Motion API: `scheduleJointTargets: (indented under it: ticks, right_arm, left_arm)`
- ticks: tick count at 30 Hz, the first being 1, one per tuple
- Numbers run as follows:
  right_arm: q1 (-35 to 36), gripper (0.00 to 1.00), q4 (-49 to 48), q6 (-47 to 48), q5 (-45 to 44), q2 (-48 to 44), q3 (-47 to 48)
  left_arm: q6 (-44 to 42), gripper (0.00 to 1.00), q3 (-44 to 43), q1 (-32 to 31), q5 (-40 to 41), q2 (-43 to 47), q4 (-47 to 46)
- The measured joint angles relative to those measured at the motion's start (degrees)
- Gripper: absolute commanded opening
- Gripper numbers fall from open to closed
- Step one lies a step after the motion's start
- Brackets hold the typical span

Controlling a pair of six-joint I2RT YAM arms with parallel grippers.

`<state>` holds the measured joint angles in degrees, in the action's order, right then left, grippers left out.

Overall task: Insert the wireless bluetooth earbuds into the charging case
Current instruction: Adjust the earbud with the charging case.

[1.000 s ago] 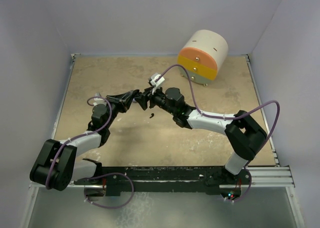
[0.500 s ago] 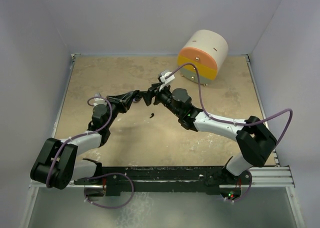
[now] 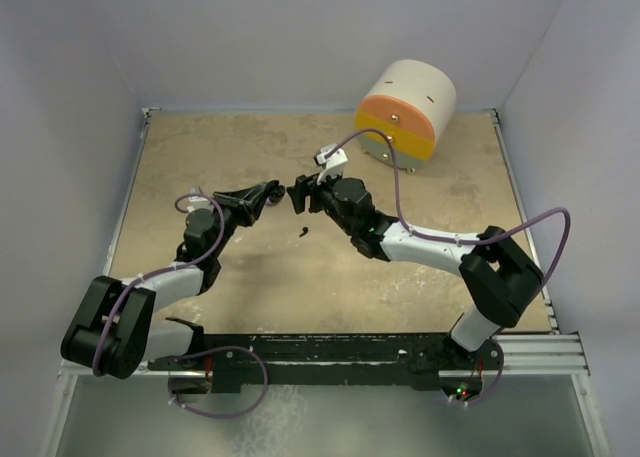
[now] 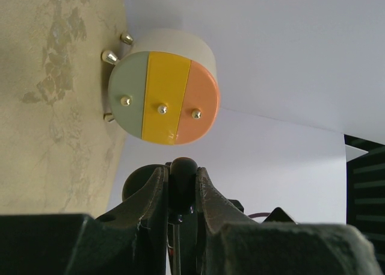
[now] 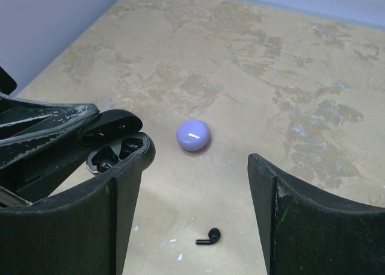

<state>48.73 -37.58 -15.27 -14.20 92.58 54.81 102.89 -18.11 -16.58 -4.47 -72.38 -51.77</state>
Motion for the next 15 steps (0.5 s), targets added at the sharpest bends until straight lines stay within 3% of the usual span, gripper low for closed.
scheduleJointTargets:
  ticks: [15]
  right_arm:
    - [0.0, 0.69, 1.3, 0.5, 1.8, 1.7, 1.5]
  left_arm:
    - [0.0, 0.0, 0.0, 0.0, 0.0, -0.6, 0.0]
